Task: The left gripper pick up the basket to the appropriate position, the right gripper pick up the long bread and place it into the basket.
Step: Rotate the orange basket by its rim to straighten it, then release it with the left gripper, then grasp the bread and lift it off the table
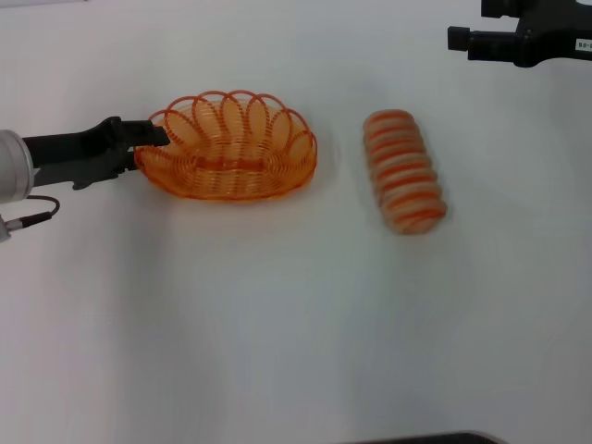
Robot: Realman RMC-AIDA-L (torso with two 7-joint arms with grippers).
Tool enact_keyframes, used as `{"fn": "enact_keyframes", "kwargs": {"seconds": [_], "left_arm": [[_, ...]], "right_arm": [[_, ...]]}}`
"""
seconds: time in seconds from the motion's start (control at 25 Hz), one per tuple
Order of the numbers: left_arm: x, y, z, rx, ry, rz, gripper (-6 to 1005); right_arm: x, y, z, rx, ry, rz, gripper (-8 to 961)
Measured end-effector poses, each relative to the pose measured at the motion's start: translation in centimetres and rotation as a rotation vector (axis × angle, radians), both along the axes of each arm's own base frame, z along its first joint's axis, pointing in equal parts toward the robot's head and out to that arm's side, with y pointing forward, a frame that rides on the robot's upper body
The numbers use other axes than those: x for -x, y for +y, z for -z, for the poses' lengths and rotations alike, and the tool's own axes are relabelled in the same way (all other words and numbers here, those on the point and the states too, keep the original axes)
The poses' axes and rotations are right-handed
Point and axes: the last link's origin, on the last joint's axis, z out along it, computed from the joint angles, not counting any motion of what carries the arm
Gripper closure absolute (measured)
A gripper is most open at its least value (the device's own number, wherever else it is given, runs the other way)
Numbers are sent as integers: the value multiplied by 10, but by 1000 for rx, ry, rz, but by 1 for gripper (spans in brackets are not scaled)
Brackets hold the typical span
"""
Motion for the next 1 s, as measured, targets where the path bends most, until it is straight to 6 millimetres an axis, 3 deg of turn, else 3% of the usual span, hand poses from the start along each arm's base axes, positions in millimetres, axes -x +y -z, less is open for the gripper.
{"fn": "enact_keyframes", "kwargs": {"seconds": [0.24, 0.48, 0.72, 1.0], "left_arm": [[0, 1, -12, 8, 27, 65, 374], [12, -1, -50, -12, 43, 188, 214], [17, -19, -84, -1, 37, 441, 206], [11, -55, -89, 61, 30, 789, 216]], "right_arm": [[3, 2, 0, -4, 8, -9, 115], [4, 1, -1, -16, 27, -12, 114], [3, -3, -9, 20, 92, 42, 113], [4, -1, -23, 139, 202, 239, 108]]}}
